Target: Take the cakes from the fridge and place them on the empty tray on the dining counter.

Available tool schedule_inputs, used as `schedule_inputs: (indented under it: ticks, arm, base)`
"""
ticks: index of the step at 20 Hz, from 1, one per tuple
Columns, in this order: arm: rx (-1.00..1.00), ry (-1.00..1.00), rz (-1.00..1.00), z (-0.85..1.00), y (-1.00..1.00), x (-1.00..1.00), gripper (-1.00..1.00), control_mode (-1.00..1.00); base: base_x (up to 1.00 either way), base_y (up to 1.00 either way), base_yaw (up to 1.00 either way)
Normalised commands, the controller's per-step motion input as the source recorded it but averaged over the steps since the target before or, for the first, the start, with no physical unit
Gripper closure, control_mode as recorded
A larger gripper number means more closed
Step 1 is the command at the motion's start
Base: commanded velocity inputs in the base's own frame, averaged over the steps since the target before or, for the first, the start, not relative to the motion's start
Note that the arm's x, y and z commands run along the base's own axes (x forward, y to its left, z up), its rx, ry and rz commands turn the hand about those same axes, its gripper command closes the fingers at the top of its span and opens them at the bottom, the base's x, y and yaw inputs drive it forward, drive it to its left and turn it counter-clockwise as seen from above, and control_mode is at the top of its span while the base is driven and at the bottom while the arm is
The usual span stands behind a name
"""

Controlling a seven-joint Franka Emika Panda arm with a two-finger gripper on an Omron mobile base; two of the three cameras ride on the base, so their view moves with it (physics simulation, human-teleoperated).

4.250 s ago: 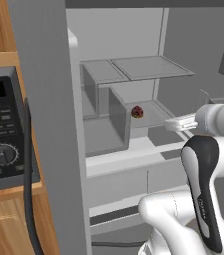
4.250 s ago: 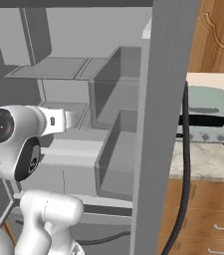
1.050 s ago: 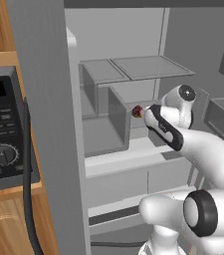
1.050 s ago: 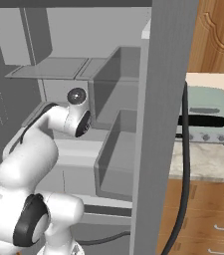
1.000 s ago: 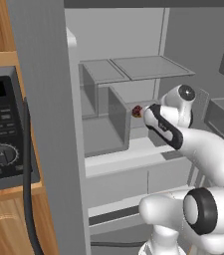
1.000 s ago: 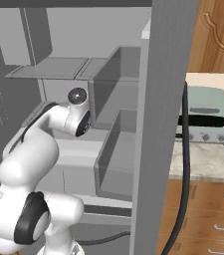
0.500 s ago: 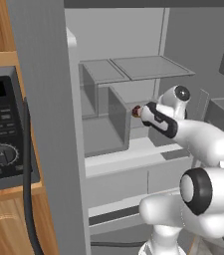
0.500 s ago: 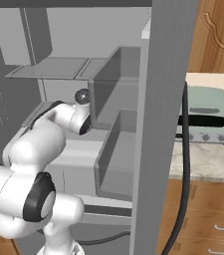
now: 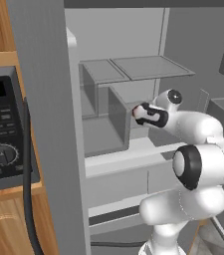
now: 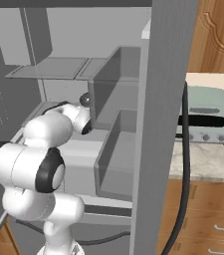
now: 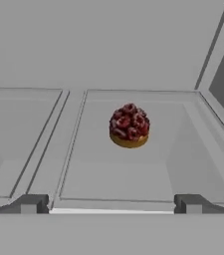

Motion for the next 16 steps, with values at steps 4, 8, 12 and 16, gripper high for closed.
schedule_inputs:
  ticks: [4,8,12,16]
  arm:
    - [0.02,0.0,0.0,-0.09,-0.12,0.52,-1.0,-1.0]
    - [0.03,0.0,0.0,-0.07,-0.2,0.5,-1.0,-1.0]
    - [0.01,0.0,0.0,-0.11,-0.1,0.46,-1.0,-1.0]
    - [0.0,0.0,0.0,-0.28,0.0,0.28,-1.0,-1.0]
  base:
    - [0.0,0.0,0.0]
    - [0.0,0.0,0.0]
    - [0.0,0.0,0.0]
    - [0.0,0.0,0.0]
